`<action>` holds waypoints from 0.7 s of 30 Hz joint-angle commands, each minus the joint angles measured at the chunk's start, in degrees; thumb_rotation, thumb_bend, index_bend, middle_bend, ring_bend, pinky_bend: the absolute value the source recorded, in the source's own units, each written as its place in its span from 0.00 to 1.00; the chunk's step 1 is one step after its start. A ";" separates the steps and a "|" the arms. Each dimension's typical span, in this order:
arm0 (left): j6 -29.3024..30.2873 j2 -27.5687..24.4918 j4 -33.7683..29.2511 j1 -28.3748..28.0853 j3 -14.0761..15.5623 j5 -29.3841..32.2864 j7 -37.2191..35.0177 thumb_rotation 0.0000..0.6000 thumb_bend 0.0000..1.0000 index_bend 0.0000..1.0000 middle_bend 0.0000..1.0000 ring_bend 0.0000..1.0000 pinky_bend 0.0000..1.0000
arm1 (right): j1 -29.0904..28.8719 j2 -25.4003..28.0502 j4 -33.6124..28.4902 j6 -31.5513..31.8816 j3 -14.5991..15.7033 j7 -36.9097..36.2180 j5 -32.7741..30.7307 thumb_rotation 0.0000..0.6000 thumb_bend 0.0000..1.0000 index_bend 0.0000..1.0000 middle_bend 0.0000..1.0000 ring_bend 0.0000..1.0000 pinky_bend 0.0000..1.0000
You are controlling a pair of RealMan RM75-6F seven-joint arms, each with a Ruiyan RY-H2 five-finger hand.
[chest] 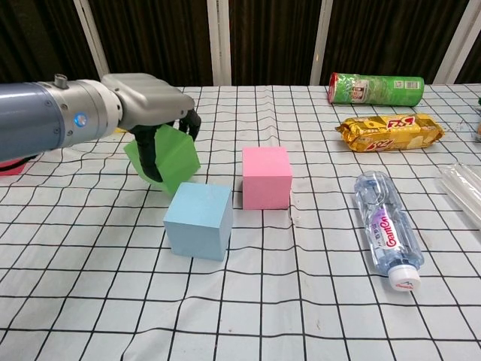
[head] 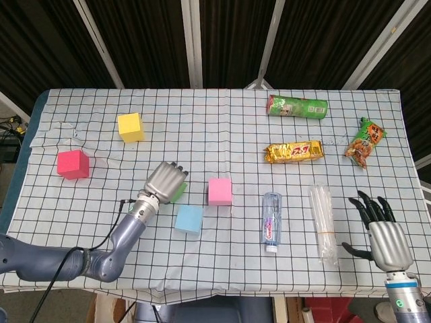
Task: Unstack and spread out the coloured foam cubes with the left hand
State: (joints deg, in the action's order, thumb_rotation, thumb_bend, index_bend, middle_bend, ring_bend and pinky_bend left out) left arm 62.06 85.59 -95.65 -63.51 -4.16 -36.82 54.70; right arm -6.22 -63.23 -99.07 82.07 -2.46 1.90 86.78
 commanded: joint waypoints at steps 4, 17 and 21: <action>4.52 -4.50 -0.53 3.04 1.28 0.36 0.84 1.00 0.12 0.52 0.54 0.48 0.53 | -0.19 0.00 -0.08 -0.45 0.11 -0.15 0.07 1.00 0.06 0.16 0.09 0.15 0.00; -3.73 -14.85 -7.29 3.69 2.23 16.72 2.12 1.00 0.00 0.00 0.00 0.00 0.06 | -0.67 -0.41 -0.56 -1.67 0.30 1.71 -0.39 1.00 0.06 0.16 0.10 0.15 0.00; -6.92 -16.86 -8.75 5.82 -0.73 10.20 -6.42 1.00 0.00 0.00 0.00 0.00 0.06 | -0.82 -0.51 -0.75 -2.10 0.39 2.40 -0.62 1.00 0.06 0.17 0.10 0.15 0.00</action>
State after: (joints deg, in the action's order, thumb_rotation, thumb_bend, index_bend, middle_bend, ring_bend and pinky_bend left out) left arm 57.87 70.91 -102.69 -59.25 -2.75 -21.69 54.25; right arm -7.02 -63.72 -99.79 80.01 -2.09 4.27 86.20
